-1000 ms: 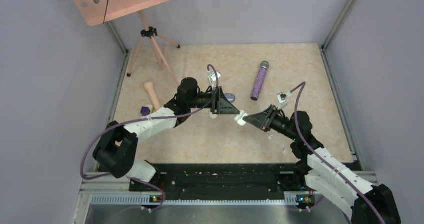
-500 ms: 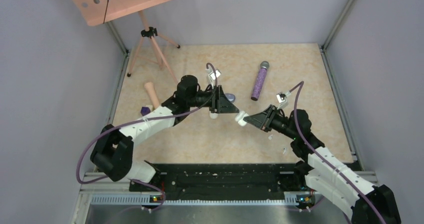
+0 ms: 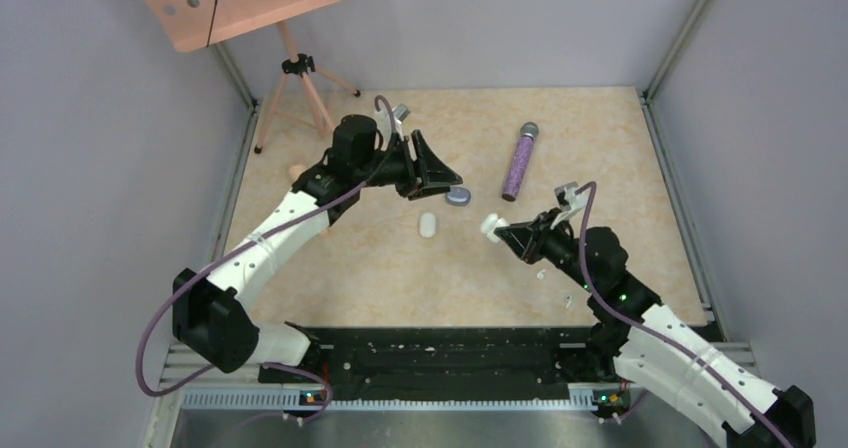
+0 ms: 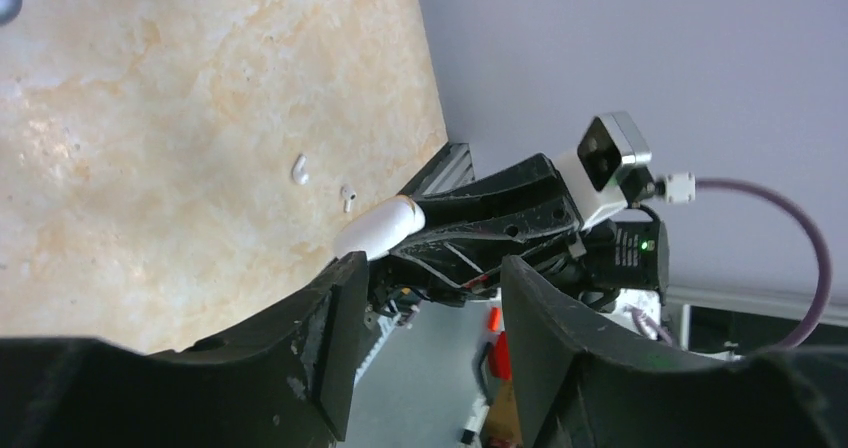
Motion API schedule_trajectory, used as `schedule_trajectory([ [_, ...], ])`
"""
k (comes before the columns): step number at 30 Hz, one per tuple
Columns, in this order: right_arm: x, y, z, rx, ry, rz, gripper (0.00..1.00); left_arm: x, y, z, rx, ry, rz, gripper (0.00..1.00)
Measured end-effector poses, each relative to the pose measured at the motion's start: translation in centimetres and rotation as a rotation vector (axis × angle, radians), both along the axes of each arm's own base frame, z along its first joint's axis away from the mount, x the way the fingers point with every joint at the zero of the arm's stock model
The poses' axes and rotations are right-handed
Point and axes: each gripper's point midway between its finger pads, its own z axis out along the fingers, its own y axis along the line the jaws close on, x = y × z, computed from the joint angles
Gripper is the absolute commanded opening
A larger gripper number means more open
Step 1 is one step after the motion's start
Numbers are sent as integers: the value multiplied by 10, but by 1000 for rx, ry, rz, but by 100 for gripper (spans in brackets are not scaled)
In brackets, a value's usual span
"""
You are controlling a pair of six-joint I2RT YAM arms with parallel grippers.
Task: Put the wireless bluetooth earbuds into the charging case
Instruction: Open the charging case.
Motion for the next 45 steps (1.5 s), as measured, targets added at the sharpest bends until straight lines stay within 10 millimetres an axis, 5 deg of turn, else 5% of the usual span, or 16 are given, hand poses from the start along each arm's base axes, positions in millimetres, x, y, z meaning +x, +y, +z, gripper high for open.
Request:
schedule_trajectory([
  [10, 7, -6, 14, -254, -425, -53, 0, 7, 5, -14, -60, 294, 47, 58],
  [15, 13, -14, 15, -295, -461, -117, 0, 13, 9, -21, 23, 255, 57, 60],
  [23, 42, 8, 37, -160, -49, -110, 0, 8, 50, -14, 171, -220, 120, 62],
  [29, 53, 5, -6, 81, 406, -25, 0, 1, 82, -16, 284, -576, 159, 61],
  [32, 40, 19, -32, 255, 701, 67, 0, -3, 95, -29, 345, -741, 155, 61],
  [37, -12, 30, -66, 475, 1076, 158, 0, -17, 96, -47, 383, -1009, 54, 62],
  [45, -23, 32, -50, 620, 1208, 160, 0, -33, 78, -63, 368, -1190, -48, 45],
])
